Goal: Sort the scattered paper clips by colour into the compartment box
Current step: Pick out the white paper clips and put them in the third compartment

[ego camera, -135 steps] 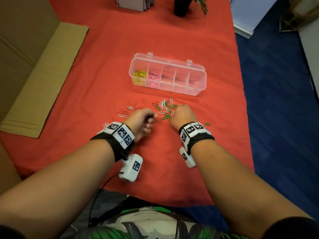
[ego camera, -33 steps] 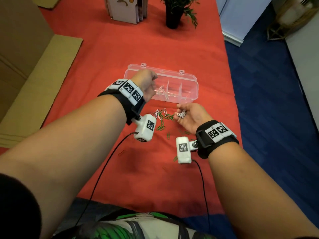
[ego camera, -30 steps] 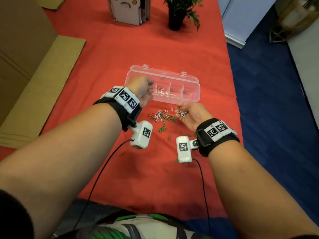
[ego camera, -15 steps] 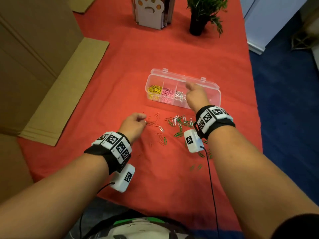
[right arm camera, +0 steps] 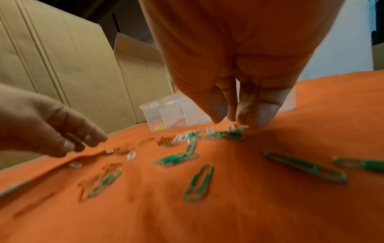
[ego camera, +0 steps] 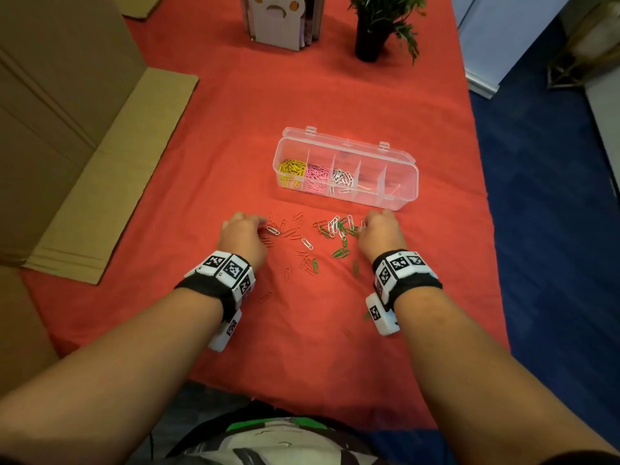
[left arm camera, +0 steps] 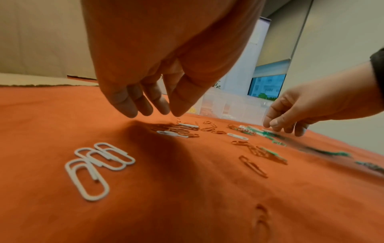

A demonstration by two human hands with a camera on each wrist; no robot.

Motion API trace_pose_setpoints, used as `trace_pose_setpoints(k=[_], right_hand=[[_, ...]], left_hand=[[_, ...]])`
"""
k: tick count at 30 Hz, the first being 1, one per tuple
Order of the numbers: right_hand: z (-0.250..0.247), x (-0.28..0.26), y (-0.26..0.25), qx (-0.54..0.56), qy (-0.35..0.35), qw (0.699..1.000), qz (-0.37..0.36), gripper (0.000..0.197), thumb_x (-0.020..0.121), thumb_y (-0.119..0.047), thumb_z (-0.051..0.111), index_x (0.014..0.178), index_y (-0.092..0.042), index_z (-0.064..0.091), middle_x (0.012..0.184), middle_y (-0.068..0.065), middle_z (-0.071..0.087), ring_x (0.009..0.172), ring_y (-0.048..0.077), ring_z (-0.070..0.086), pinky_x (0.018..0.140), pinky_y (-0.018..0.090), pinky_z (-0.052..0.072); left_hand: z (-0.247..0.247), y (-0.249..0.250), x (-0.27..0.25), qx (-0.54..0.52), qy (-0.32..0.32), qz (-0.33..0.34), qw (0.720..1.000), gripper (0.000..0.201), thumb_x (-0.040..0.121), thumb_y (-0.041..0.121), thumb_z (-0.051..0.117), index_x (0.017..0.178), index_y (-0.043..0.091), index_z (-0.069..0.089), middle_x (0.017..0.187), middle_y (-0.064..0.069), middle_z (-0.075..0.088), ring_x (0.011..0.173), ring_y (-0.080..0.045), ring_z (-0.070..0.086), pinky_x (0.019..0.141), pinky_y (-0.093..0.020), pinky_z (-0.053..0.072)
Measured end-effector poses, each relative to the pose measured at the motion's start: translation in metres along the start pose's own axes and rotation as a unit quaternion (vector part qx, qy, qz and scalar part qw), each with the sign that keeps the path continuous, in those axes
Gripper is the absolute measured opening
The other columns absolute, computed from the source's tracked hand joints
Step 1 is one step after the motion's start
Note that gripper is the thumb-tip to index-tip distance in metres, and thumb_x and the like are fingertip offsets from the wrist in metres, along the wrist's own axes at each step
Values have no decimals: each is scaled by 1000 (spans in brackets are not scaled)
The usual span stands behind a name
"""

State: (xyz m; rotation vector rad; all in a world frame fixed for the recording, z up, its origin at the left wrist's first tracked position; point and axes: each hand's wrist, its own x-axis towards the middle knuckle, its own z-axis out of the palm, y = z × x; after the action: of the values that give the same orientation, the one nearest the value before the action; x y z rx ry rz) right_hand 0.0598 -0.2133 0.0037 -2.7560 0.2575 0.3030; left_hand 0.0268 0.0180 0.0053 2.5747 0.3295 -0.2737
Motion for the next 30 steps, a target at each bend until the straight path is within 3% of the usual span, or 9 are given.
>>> trace_pose_setpoints(k=[5, 9, 12, 15, 19, 21, 25, 27, 30], right_hand=[[12, -3, 2, -35, -16, 999, -18, 24, 84, -4, 50, 108, -1, 53, 115, 19, 49, 107, 39, 53, 86, 41, 45], [7, -4, 6, 13, 13, 1000, -16, 15, 84, -11, 53, 95, -3, 57, 108, 18, 53, 101, 36, 55, 82, 39, 46], [-5, -3, 5, 97, 24, 995, 0, 2, 80, -11, 59, 80, -9, 58, 94, 15, 63, 90, 30, 58, 77, 32, 44], [-9, -1, 1, 167, 8, 985, 37, 10, 77, -10, 62, 74, -16, 54, 77, 6, 61, 75, 22, 55, 69, 25, 42], [-4, 6, -4, 255, -37, 965, 55, 33, 68, 1, 44, 72, -31, 50, 69, 7, 63, 70, 33, 63, 74, 45, 56], [-3, 9, -8, 252, -58, 964, 60, 34, 70, 4, 44, 65, -28, 53, 65, 1, 58, 72, 27, 60, 77, 41, 54], [-6, 11, -15, 243, -64, 963, 97, 16, 75, -8, 50, 65, -20, 53, 68, 3, 59, 74, 24, 57, 78, 36, 52], [-4, 12, -17, 240, -78, 963, 98, 16, 75, -8, 47, 66, -21, 50, 67, -1, 56, 75, 24, 56, 76, 35, 51], [-1, 14, -15, 236, -72, 965, 93, 20, 75, -3, 44, 76, -19, 55, 83, 6, 63, 86, 29, 62, 81, 36, 51]], left_hand=[[7, 0, 10, 26, 2, 70, 997, 39, 82, 3, 49, 112, 22, 67, 105, -11, 58, 103, -35, 51, 92, -36, 40], [12, 3, 13, 63, -17, 92, 994, 33, 82, 6, 53, 108, 21, 69, 105, -10, 59, 103, -34, 52, 92, -38, 44], [11, 2, 15, 65, -16, 83, 994, 26, 81, 5, 56, 101, 15, 70, 104, -13, 60, 103, -35, 53, 89, -36, 44], [9, 2, 16, 67, -25, 82, 994, 18, 81, 7, 58, 94, 11, 70, 102, -14, 62, 100, -35, 57, 86, -36, 47], [8, 1, 17, 48, -37, 80, 995, 20, 80, 8, 58, 96, 17, 67, 99, -12, 65, 97, -33, 60, 85, -38, 50], [8, 0, 17, 47, -43, 81, 995, 27, 82, 8, 56, 104, 21, 66, 103, -12, 66, 99, -33, 60, 86, -39, 50], [9, 0, 20, 54, -36, 78, 995, 29, 85, 9, 51, 106, 20, 67, 106, -14, 63, 102, -34, 58, 88, -40, 49], [9, 0, 20, 61, -44, 67, 995, 26, 85, 11, 51, 103, 17, 68, 106, -15, 60, 103, -35, 56, 88, -41, 48], [6, 3, 19, 59, -33, 62, 996, 20, 85, 14, 52, 98, 11, 67, 104, -18, 58, 100, -38, 56, 85, -42, 48]])
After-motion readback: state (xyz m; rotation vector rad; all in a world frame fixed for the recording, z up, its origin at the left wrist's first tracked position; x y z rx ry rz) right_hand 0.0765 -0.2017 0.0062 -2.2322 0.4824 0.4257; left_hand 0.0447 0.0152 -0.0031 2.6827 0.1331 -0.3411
